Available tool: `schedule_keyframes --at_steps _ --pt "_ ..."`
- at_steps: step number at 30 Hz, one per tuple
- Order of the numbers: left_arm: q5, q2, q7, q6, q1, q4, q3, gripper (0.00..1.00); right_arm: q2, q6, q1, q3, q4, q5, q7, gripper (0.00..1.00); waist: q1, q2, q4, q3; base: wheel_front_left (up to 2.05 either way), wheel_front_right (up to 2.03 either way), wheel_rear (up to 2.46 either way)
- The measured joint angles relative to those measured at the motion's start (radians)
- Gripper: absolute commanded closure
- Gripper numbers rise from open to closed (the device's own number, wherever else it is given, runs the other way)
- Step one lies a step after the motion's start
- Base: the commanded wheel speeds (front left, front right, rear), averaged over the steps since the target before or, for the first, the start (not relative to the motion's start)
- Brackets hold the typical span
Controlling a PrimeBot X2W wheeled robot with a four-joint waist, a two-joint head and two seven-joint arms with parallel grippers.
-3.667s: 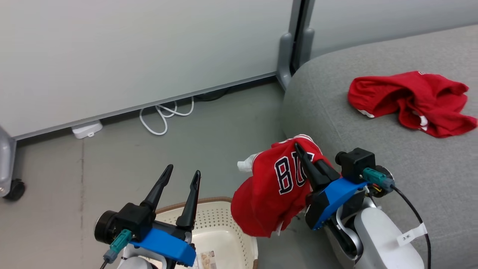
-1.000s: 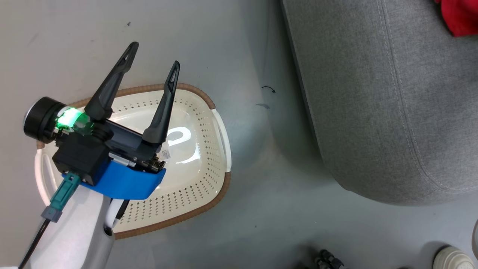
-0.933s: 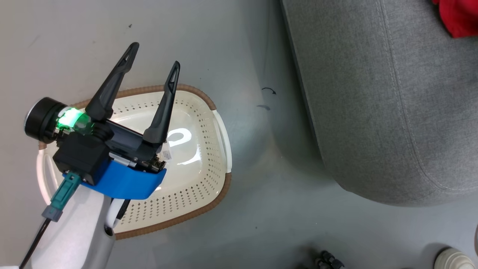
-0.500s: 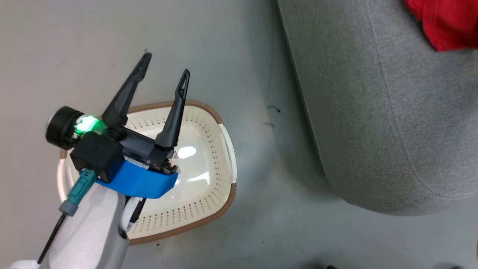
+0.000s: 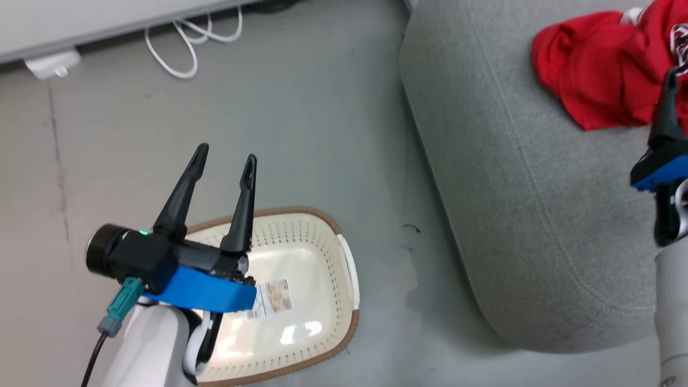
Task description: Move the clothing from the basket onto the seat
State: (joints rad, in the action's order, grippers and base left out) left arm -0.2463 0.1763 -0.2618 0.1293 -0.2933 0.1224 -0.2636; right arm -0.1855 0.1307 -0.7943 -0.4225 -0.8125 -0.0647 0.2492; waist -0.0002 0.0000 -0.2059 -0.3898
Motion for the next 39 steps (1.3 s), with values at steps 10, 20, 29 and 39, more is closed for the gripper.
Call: schedule_keyframes --at_steps 10,20,29,39 --pt "0.000 -0.054 0.000 0.000 0.116 0.048 0.084 0.00 0.081 0.000 0.249 0.135 0.236 0.021 -0.003 0.00 -0.0001 0.0000 0.037 0.174 0.00 0.00 0.00" --pt "0.003 -0.080 0.000 0.000 0.192 0.083 0.152 0.00 0.124 0.000 0.490 0.229 0.444 0.058 -0.083 0.00 0.0000 0.0000 0.095 0.284 0.00 0.00 0.00" --pt "0.008 -0.097 0.000 0.000 0.211 0.126 0.190 0.00 0.133 0.000 0.616 0.299 0.529 0.097 -0.098 0.00 0.0001 0.0000 0.163 0.322 0.00 0.00 0.00" --pt "0.003 -0.108 0.000 0.000 0.245 0.177 0.219 0.00 0.134 0.000 0.689 0.370 0.551 0.134 -0.114 0.00 0.0001 0.0000 0.219 0.372 0.00 0.00 0.00"
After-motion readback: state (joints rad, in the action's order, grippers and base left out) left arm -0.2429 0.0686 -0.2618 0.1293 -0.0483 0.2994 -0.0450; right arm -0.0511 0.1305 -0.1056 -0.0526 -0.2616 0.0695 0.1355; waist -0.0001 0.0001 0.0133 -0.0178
